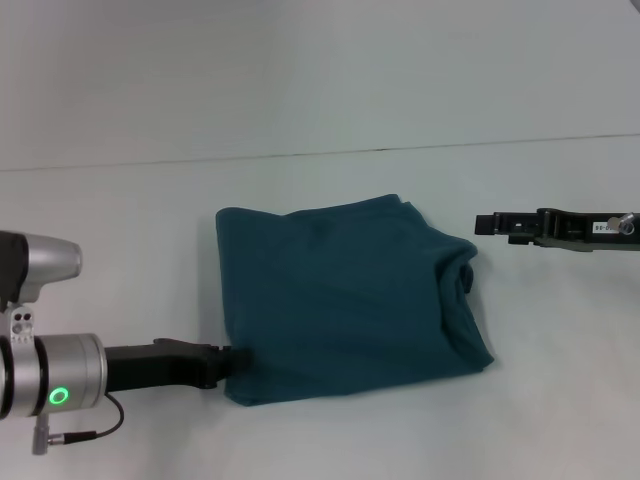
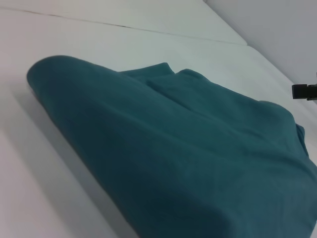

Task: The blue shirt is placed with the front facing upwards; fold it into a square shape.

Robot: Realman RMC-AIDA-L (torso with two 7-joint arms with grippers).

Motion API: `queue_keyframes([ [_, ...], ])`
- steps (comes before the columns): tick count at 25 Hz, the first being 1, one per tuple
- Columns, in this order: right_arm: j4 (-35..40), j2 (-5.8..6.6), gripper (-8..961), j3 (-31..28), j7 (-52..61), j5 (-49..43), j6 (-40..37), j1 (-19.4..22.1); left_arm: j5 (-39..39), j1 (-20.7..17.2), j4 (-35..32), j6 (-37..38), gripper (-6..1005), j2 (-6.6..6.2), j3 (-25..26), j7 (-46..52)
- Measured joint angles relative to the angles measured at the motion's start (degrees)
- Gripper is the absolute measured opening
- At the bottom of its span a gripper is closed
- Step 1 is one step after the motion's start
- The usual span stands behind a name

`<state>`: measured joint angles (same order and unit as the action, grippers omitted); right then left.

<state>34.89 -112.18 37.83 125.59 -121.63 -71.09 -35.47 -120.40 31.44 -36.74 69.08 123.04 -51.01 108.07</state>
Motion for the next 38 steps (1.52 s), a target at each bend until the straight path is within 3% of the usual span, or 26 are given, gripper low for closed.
queue_keyframes([
  [2, -0.14, 0.01, 813, 0.17, 0.0, 0.0, 0.08, -0.05, 0.0, 0.01, 0.0, 0.32, 73, -0.28, -0.01, 0.4],
  [24, -6.7, -3.35, 809, 0.31, -0.06, 0.08, 1.2, -2.33, -4.33, -1.47, -3.98, 6.76, 45, -2.52, 1.44, 2.76],
  [38, -8.32, -4.34, 807, 0.49, -0.09, 0.09, -0.58, -2.2, -10.04, -2.24, -5.17, 11.11, 45, -3.34, 6.45, 2.35],
])
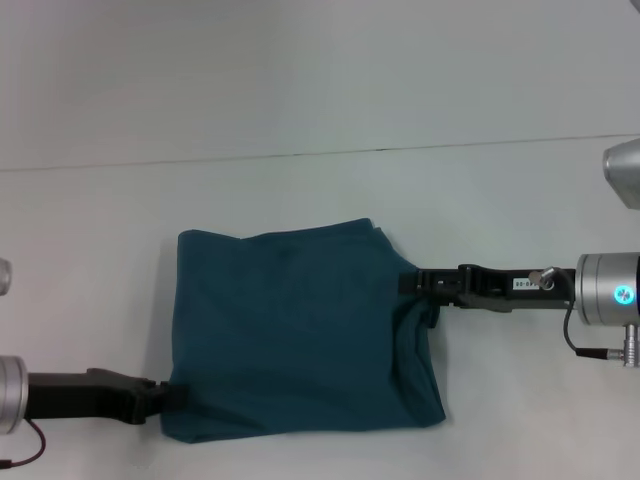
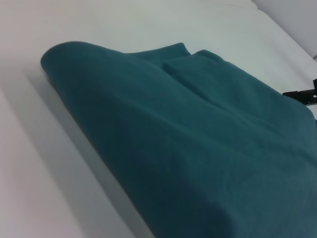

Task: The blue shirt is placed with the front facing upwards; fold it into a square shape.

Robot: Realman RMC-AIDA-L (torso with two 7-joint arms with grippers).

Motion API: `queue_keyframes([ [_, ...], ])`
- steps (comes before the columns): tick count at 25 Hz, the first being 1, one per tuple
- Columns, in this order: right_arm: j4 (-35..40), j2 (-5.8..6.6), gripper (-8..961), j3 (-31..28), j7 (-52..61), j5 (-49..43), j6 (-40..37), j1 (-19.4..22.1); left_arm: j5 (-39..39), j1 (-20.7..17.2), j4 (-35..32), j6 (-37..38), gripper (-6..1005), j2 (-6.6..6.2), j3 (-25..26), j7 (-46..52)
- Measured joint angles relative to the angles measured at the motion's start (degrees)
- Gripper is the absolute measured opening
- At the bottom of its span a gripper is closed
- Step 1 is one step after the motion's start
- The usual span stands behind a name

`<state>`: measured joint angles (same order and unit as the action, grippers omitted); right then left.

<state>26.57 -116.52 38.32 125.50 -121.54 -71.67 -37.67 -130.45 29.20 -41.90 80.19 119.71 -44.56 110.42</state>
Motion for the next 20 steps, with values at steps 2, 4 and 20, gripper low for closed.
queue_keyframes([
  [2, -0.01, -0.01, 806, 0.09, 0.0, 0.0, -0.79, 0.09, -0.24, -0.08, -0.03, 0.42, 44, -0.05, 0.23, -0.01],
  [4, -0.02, -0.01, 806, 0.11, 0.0, 0.0, -1.47, 0.28, -0.35, -0.17, -0.03, 0.89, 44, -0.09, 0.35, -0.06],
  [20, -1.57, -1.76, 803, 0.15, -0.68, -0.2, 3.16, -1.74, -1.5, 0.23, -0.39, 1.57, 44, -0.08, 0.71, -0.19],
])
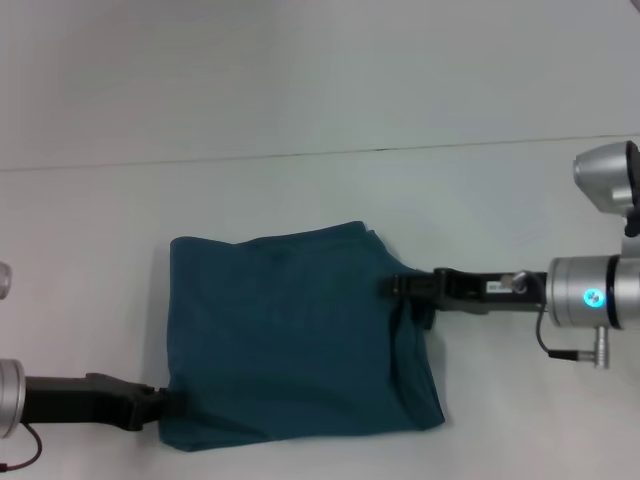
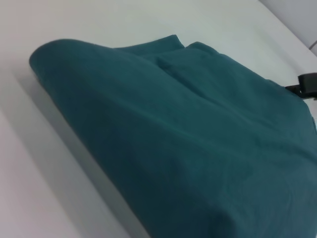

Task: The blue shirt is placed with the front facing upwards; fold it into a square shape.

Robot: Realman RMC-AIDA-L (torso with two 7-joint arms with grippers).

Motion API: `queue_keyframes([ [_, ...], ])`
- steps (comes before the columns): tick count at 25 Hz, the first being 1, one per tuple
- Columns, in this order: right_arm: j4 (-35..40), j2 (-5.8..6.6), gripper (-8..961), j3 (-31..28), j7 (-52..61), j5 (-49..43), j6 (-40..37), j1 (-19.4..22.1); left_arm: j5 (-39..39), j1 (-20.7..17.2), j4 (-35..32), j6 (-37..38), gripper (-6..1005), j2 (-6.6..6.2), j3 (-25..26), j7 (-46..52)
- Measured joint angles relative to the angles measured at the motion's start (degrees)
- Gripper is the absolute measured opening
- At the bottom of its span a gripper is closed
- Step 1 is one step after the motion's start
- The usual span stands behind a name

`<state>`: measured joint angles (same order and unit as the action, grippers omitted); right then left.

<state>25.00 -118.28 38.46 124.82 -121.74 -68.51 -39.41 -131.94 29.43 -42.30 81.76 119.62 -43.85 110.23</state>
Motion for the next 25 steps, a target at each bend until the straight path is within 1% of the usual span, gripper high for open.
queue_keyframes([
  [5, -0.64, -0.47, 802, 0.0, -0.14, 0.12, 2.16, -1.36, -0.06, 0.01, -0.36, 0.06, 44, -0.03, 0.0, -0.02],
  [12, -1.59, -0.7, 515, -0.01, 0.14, 0.18, 5.18, -1.64, -0.06, 0.08, -0.42, 0.08, 44, -0.09, 0.0, -0.02],
  [16, -1.83, -0.7, 358, -0.38, 0.33, 0.2, 6.26, -0.96, -0.06, 0.09, -0.42, 0.04, 45, -0.09, 0.03, -0.02],
  [21, -1.91, -0.58, 222, -0.41, -0.15, 0.2, 7.23, -0.59, -0.06, 0.23, -0.5, 0.09, 45, -0.09, 0.08, -0.02],
  [25, -1.75, -0.62, 271, -0.29, -0.55, 0.2, 7.1, -0.81, -0.06, 0.43, -0.53, 0.09, 45, -0.09, 0.09, -0.01],
])
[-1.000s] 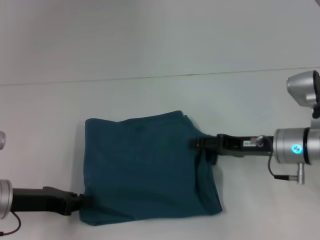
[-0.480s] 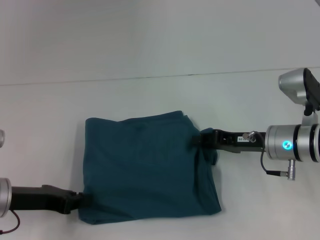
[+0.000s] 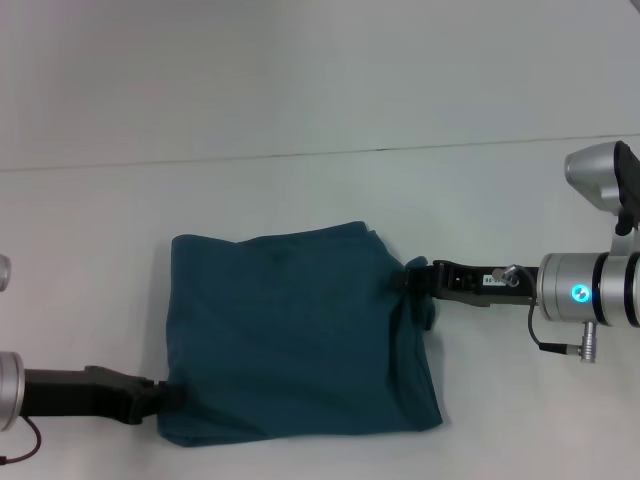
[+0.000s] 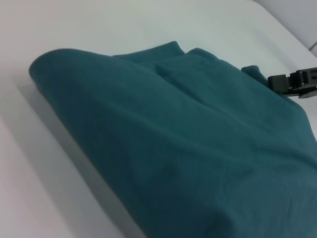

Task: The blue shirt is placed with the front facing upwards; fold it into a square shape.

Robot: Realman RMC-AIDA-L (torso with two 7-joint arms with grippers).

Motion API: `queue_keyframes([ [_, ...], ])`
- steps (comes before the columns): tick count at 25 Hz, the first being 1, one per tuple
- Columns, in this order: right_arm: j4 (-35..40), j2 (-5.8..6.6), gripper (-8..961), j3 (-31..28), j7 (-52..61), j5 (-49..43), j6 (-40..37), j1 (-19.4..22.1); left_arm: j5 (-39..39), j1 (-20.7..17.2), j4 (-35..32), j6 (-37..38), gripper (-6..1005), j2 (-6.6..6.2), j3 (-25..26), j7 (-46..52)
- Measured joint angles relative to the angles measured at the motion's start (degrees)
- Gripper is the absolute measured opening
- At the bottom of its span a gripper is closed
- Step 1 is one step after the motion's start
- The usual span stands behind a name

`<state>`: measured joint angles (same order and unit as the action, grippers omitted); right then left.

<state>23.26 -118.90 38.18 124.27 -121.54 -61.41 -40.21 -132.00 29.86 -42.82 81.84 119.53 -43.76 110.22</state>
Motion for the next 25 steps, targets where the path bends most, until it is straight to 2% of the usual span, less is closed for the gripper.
queue_keyframes([
  [7, 0.05, 0.04, 358, -0.18, -0.08, -0.01, 0.17, -0.35, 0.0, 0.03, 0.0, -0.03, 44, -0.07, 0.0, 0.02],
  [12, -0.16, -0.08, 496, -0.23, -0.08, 0.25, 0.54, -0.46, 0.0, 0.02, 0.03, -0.13, 45, -0.08, 0.0, 0.0],
  [19, -0.32, 0.78, 517, -0.3, 0.29, 3.01, 1.38, 0.48, 0.01, 0.01, 0.03, -0.19, 45, -0.09, 0.0, -0.01],
  [25, -0.85, 0.86, 515, -0.17, 1.15, 3.04, 2.03, 0.42, 0.01, 0.03, 0.02, -0.22, 44, -0.09, -0.02, -0.01],
])
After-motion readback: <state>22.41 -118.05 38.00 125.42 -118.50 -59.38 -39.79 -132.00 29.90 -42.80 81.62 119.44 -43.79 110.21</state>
